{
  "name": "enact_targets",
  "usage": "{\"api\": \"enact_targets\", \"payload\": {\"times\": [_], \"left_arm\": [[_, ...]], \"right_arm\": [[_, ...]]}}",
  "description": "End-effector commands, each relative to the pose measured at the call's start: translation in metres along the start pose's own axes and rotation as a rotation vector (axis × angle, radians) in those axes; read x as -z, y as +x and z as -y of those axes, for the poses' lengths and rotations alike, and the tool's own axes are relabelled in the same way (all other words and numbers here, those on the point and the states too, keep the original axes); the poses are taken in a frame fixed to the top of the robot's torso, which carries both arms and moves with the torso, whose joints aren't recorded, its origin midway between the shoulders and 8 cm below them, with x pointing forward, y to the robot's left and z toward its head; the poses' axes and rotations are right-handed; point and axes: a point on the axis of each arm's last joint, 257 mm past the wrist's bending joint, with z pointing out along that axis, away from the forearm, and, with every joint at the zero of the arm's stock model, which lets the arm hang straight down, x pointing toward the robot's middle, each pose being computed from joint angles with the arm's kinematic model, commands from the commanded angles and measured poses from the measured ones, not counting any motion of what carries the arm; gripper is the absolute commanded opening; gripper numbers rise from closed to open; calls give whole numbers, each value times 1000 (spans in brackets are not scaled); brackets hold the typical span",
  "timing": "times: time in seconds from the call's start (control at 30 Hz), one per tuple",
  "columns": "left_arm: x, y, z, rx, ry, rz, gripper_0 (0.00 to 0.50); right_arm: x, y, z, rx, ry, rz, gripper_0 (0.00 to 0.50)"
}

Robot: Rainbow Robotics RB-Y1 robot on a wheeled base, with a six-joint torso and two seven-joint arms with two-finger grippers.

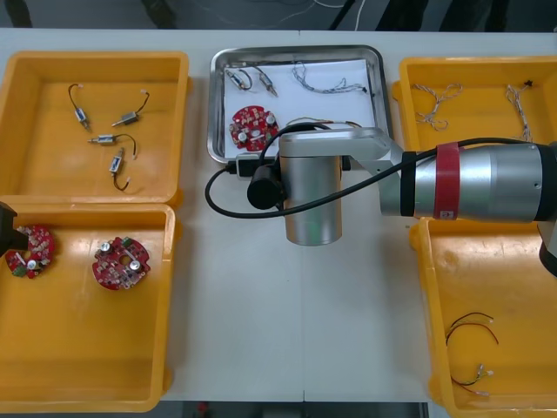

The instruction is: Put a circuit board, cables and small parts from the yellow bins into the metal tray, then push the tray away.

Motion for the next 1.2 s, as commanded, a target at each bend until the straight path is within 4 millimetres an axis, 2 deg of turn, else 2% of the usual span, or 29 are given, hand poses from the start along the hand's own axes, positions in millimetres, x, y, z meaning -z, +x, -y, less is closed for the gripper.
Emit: {"api": "enact_targets", "payload": {"times": [0.03, 0.27, 0.67, 0.77, 0.93, 1.2], "left_arm": [[5, -3, 0, -40, 4, 34, 500], [5, -3, 0, -40, 4, 34, 500], [5, -3, 0, -40, 4, 34, 500], [5, -3, 0, -40, 4, 34, 500], [5, -3, 0, -40, 4, 34, 500], [5, -3, 0, -40, 4, 34, 500]], "right_arm": [[18, -31, 41, 3, 63, 60, 500], [39, -46, 30, -49, -10, 87, 500], [82, -43, 1, -71, -61, 49, 500], [94, -38, -6, -72, -57, 31, 500], [113, -27, -18, -187, -105, 25, 500], [144, 15, -38, -340, -180, -44, 500]]}}
